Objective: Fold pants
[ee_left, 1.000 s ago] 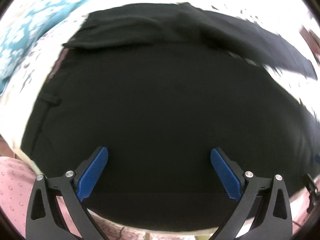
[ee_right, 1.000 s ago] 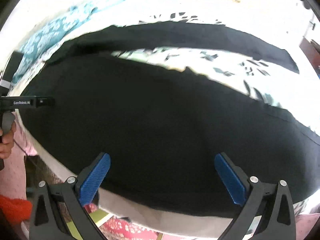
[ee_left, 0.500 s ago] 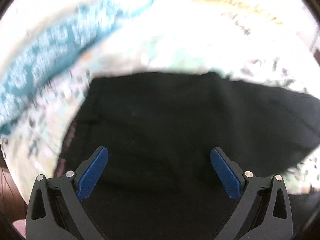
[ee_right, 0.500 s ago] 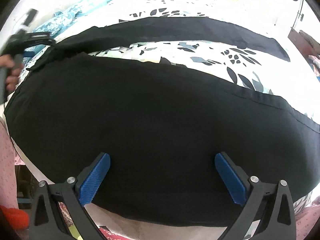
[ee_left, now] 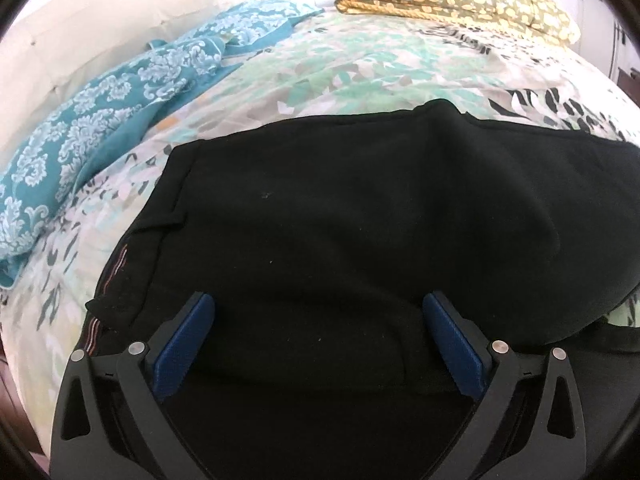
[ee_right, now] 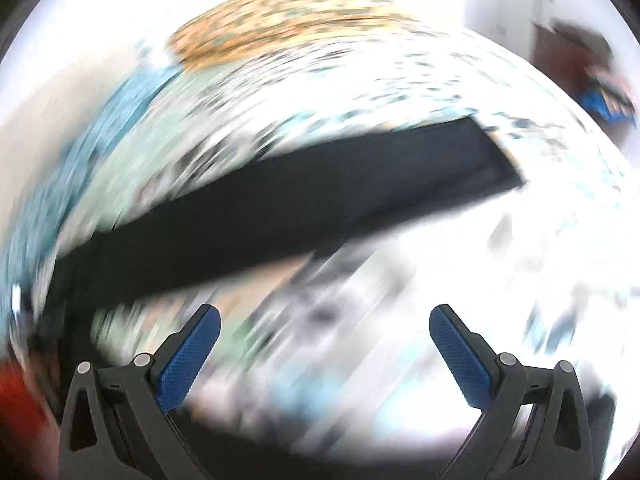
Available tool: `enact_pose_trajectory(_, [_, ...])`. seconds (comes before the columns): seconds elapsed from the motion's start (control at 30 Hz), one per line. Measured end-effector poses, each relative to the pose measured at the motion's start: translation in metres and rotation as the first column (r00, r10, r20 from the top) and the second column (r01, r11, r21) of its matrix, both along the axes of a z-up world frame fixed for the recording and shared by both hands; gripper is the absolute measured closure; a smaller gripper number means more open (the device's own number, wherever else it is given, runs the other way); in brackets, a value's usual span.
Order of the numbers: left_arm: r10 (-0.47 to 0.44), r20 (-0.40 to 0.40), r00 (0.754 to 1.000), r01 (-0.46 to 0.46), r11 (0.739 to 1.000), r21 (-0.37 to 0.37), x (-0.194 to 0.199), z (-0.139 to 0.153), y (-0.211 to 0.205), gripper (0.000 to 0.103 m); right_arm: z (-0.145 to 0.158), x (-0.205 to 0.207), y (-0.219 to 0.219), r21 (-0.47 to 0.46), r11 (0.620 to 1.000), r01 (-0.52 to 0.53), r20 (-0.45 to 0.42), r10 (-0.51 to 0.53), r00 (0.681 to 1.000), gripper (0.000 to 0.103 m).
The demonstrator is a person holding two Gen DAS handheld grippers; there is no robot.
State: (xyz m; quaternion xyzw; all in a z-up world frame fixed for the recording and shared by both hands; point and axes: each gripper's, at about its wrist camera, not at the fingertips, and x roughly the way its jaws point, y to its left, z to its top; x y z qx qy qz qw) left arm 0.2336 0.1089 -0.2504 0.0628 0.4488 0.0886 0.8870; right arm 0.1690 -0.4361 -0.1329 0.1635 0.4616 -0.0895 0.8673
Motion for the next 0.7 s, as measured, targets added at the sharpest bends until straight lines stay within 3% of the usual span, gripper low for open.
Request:
enact_pose_trajectory(0.1, [0.001,0.003,1.0,-0.001,1.0,0.002,0.017,-0.002,0.005,0.001,-0.008,0.053,-0.089,-0.006,0.977,0.211,-0.061,-0.211,0.976,0.0])
enact_pose_trajectory(0.17, [0.001,0.006,1.0,-0.001,1.0,0.002,0.017,-0.003,0.007,0.001,-0.009,0.08,-0.124,-0.022,0.964,0.265,-0.069,-0.266,0.962,0.0])
enact_pose_trajectory(0.3, [0.002,0.008,1.0,-0.002,1.0,0.008,0.018,-0.003,0.006,0.001,-0.022,0.14,-0.142,-0.002,0.977,0.213,-0.119,-0.211,0.97,0.0])
enact_pose_trajectory(0.4, [0.004,0.009,1.0,-0.004,1.0,0.015,0.018,-0.004,0.005,0.001,-0.033,0.164,-0.13,-0.103,0.986,0.132,-0.131,-0.145,0.981,0.002])
enact_pose_trajectory(0.43, [0.004,0.01,1.0,-0.004,1.0,0.017,0.018,-0.005,0.005,0.001,-0.038,0.166,-0.128,-0.141,0.984,0.111,-0.143,-0.131,0.981,0.006])
enact_pose_trajectory(0.47, [0.004,0.01,1.0,-0.004,1.0,0.018,0.018,-0.005,0.005,0.001,-0.043,0.168,-0.128,-0.149,0.984,0.097,-0.161,-0.121,0.979,0.036])
enact_pose_trajectory(0.5, [0.004,0.011,1.0,-0.004,1.0,0.018,0.019,-0.005,0.005,0.001,-0.049,0.168,-0.131,-0.122,0.987,0.102,-0.183,-0.123,0.975,0.076])
enact_pose_trajectory(0.53, [0.004,0.011,1.0,-0.004,1.0,0.017,0.019,-0.005,0.005,0.001,-0.047,0.159,-0.133,-0.123,0.984,0.127,-0.165,-0.147,0.975,0.08])
enact_pose_trajectory(0.57, [0.004,0.011,1.0,-0.004,1.0,0.015,0.019,-0.005,0.005,0.001,-0.04,0.151,-0.133,-0.111,0.984,0.141,-0.117,-0.154,0.981,0.099])
enact_pose_trajectory(0.63, [0.005,0.012,1.0,-0.005,1.0,0.011,0.02,-0.005,0.006,0.001,-0.018,0.124,-0.121,-0.077,0.99,0.116,-0.006,-0.117,0.993,0.098])
enact_pose_trajectory(0.7, [0.004,0.013,1.0,-0.004,1.0,0.006,0.021,-0.005,0.007,0.001,0.012,0.078,-0.089,-0.066,0.998,0.023,0.103,-0.016,0.995,0.098])
